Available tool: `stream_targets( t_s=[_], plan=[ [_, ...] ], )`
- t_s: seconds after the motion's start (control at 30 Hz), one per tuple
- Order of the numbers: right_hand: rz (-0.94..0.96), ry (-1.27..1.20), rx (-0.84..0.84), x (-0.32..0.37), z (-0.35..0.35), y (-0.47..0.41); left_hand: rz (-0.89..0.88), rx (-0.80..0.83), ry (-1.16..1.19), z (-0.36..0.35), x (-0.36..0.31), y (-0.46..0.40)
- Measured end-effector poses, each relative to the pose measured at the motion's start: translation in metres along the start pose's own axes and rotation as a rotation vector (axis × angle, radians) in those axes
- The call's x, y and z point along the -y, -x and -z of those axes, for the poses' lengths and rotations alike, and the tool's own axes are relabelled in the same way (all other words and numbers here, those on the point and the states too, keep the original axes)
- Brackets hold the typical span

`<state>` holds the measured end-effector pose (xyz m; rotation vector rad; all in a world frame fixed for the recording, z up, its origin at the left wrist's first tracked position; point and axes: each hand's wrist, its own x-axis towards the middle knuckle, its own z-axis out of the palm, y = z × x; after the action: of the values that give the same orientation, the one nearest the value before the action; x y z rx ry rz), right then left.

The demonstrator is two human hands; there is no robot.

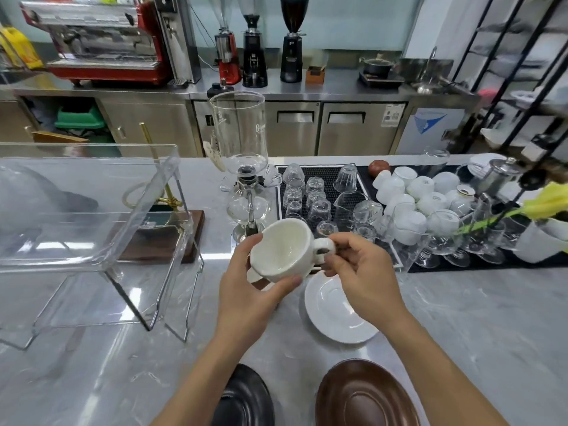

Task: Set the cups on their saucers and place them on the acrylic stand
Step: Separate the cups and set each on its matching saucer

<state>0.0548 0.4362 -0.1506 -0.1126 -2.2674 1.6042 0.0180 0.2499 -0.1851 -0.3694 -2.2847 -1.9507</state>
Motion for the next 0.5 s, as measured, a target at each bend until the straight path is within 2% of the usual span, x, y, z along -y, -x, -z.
stream_targets(
  t_s=[0.17,0.5],
  plan=[
    [-0.076,-0.066,0.013,-0.016,0.035,0.01,-0.029,0.062,0.015,-0.034,-0.004,0.008],
    [-0.178,-0.029,0.002,-0.063,0.072,0.02,-0.026,0.201,-0.058,-0.076,0.009,0.017]
  ],
)
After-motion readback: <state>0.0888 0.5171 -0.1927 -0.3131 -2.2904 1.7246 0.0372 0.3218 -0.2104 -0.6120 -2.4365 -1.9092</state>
